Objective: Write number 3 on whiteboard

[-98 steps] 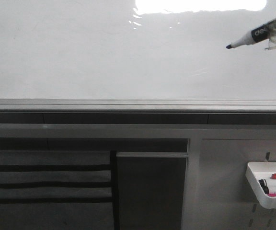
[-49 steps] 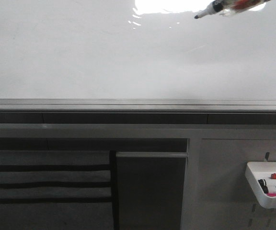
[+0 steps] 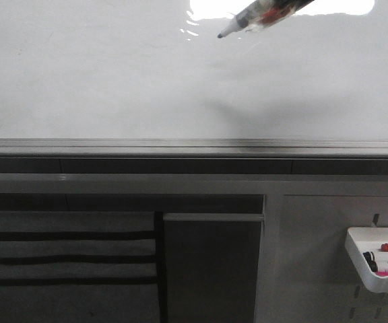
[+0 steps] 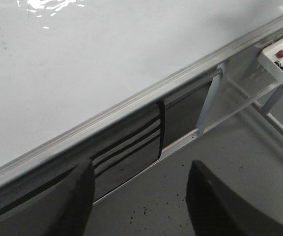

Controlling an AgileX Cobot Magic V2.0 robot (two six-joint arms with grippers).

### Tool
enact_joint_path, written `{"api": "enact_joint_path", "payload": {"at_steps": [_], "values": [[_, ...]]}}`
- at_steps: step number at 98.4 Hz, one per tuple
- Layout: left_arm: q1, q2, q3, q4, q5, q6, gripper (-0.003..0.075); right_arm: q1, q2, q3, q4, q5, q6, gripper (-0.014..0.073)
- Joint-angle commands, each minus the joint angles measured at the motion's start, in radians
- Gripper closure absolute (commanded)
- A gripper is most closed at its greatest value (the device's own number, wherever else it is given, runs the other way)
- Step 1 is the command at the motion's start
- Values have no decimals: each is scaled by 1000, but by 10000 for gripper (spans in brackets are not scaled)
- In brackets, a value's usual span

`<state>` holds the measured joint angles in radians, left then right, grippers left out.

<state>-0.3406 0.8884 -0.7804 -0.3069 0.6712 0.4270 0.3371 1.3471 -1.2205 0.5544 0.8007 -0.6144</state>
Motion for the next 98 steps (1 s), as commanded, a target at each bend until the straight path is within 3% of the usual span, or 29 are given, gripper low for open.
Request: {"api": "enact_joint_path", "payload": {"at_steps": [1, 42, 68, 86, 98], "values": [[3, -11, -25, -24, -61, -9, 332, 4, 17, -81, 5, -9, 0, 607], [3, -11, -25, -24, -61, -9, 332, 37, 115, -117, -100, -195, 0, 607], [3, -11, -25, -24, -61, -9, 332, -1, 78, -67, -152, -122, 19, 607], [3, -11, -25, -24, -61, -9, 332, 75, 128, 1, -143, -243, 19, 607], [3, -11, -25, -24, -61, -9, 332, 64, 128, -1, -151, -257, 49, 607]]}}
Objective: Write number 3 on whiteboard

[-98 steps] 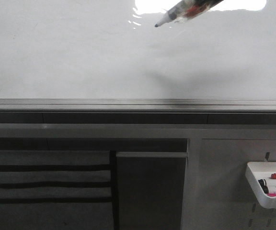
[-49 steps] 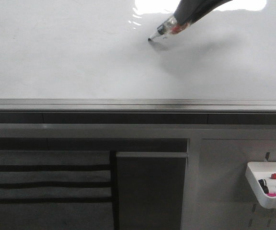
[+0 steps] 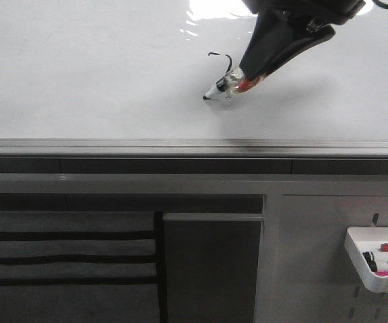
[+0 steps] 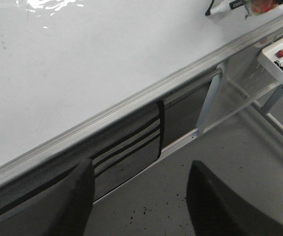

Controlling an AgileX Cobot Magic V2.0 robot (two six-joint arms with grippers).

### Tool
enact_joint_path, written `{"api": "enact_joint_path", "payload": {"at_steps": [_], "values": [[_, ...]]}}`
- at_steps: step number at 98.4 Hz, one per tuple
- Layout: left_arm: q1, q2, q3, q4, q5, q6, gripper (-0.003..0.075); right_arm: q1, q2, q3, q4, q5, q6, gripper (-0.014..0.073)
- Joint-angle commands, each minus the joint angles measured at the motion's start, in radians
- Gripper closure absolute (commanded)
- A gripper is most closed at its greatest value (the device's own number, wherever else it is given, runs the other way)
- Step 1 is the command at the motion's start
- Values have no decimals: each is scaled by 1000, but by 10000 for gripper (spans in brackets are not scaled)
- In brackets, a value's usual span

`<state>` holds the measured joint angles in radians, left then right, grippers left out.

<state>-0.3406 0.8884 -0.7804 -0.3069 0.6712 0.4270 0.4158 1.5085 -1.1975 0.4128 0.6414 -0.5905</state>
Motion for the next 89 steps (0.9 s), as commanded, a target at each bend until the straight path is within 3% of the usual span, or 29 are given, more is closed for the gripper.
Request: {"api": "enact_joint_path", "payload": {"at_steps": [1, 19, 33, 52, 89], "values": [[3, -11, -25, -24, -61, -9, 332, -17, -34, -24, -16, -92, 29, 607], [3, -11, -25, -24, -61, -9, 332, -78, -69, 31, -46, 6, 43, 607], [3, -11, -25, -24, -61, -9, 332, -36, -56, 97, 1, -106, 43, 607], [3, -11, -25, -24, -61, -9, 332, 49, 1, 51, 52, -217, 43, 607], [3, -11, -25, -24, -61, -9, 332, 51, -223, 44, 109, 59, 30, 607]]}}
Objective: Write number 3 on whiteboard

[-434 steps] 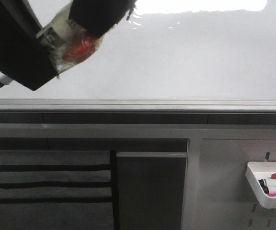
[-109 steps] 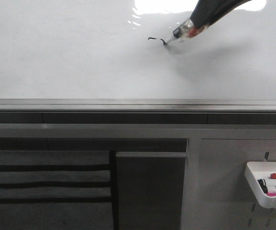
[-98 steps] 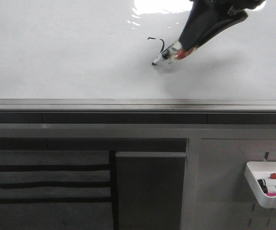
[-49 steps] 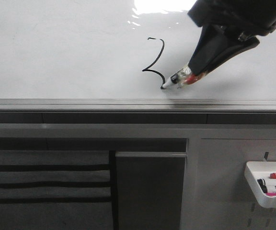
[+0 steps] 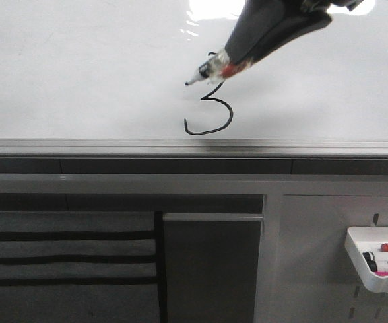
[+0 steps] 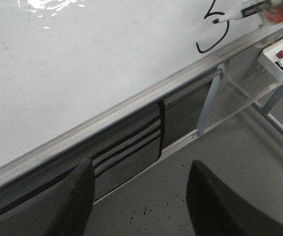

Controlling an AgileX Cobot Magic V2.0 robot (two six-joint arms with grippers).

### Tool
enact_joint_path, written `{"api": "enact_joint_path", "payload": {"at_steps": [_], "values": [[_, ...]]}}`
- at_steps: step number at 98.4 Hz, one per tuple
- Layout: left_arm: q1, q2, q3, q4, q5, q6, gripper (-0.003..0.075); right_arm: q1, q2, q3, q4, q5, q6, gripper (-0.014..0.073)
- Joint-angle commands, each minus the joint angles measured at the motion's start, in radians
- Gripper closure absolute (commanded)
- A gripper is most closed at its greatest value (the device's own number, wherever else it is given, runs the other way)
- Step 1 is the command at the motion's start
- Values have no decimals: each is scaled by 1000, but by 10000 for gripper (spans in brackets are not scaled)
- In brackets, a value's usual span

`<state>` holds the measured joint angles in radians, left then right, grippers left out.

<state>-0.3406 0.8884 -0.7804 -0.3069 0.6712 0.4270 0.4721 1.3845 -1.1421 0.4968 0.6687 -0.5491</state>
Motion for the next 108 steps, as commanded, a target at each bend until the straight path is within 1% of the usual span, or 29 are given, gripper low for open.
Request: {"api": "enact_joint_path", "payload": {"at_steps": [1, 13, 32, 42, 55, 70, 83, 86, 92, 100, 108], "values": [[3, -11, -25, -24, -61, -9, 332, -5, -105, -10, 25, 35, -12, 607], [3, -11, -25, -24, -61, -9, 332, -5, -204, 32, 25, 73, -41, 607], [3, -11, -25, -24, -61, -9, 332, -5, -336, 114, 25, 124, -152, 607], [3, -11, -25, -24, -134, -9, 332, -5, -387, 143, 25, 131, -203, 607], [3, -11, -25, -28, -214, -9, 332, -5, -407, 149, 22, 129, -254, 607], [3, -11, -25, -33, -226, -9, 332, -5, -402, 149, 22, 124, -370, 607], [-1, -8, -25, -74, -239, -3, 332, -5, -401, 149, 22, 96, -376, 607], [-11, -7, -25, -79, -235, 12, 332, -4, -401, 149, 22, 89, -402, 607], [-36, 1, -31, -79, -211, 92, 332, 4, -401, 149, 23, 85, -485, 607], [-107, 22, -56, -90, -145, 196, 332, 34, -399, 149, 31, 68, -614, 607], [-197, 56, -86, -92, -99, 311, 332, 78, -387, 149, 40, 37, -682, 607]]}}
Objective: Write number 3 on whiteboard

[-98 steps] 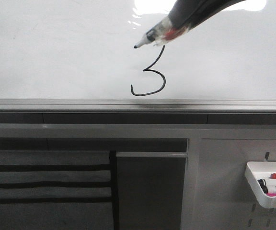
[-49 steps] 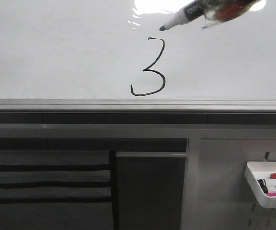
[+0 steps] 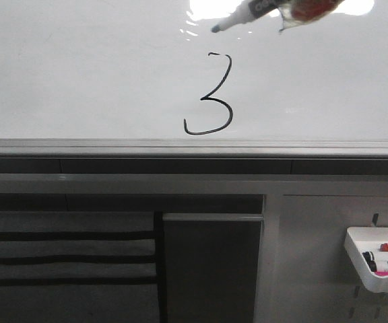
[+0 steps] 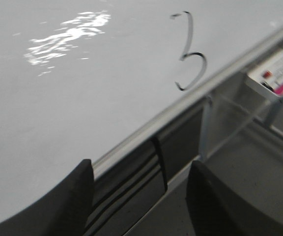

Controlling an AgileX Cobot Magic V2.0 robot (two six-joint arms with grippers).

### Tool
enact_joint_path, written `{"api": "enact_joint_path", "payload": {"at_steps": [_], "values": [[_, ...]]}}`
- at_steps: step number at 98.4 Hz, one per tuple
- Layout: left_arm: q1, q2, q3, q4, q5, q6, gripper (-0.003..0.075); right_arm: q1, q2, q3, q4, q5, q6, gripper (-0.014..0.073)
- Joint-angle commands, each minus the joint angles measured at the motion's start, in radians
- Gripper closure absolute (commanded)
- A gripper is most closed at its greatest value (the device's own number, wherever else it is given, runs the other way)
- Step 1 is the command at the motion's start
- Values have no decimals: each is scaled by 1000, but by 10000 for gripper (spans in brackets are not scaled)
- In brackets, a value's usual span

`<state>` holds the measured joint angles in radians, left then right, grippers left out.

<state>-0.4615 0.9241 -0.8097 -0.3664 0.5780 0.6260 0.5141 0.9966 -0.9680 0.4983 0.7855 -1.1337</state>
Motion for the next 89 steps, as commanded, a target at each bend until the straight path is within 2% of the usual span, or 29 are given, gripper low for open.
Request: {"api": "enact_joint_path", "payload": {"at_steps": [1, 18, 39, 89], "values": [[-84, 27, -59, -32, 3, 121, 332, 44, 1, -25, 38, -80, -109, 607], [-278, 106, -105, -28, 22, 251, 332, 144, 31, -25, 38, -109, -198, 607], [-409, 197, -162, -15, 14, 292, 332, 207, 52, -25, 34, -124, -199, 607], [-432, 254, -201, -13, 11, 294, 335, 211, 57, -25, 34, -115, -199, 607]]}}
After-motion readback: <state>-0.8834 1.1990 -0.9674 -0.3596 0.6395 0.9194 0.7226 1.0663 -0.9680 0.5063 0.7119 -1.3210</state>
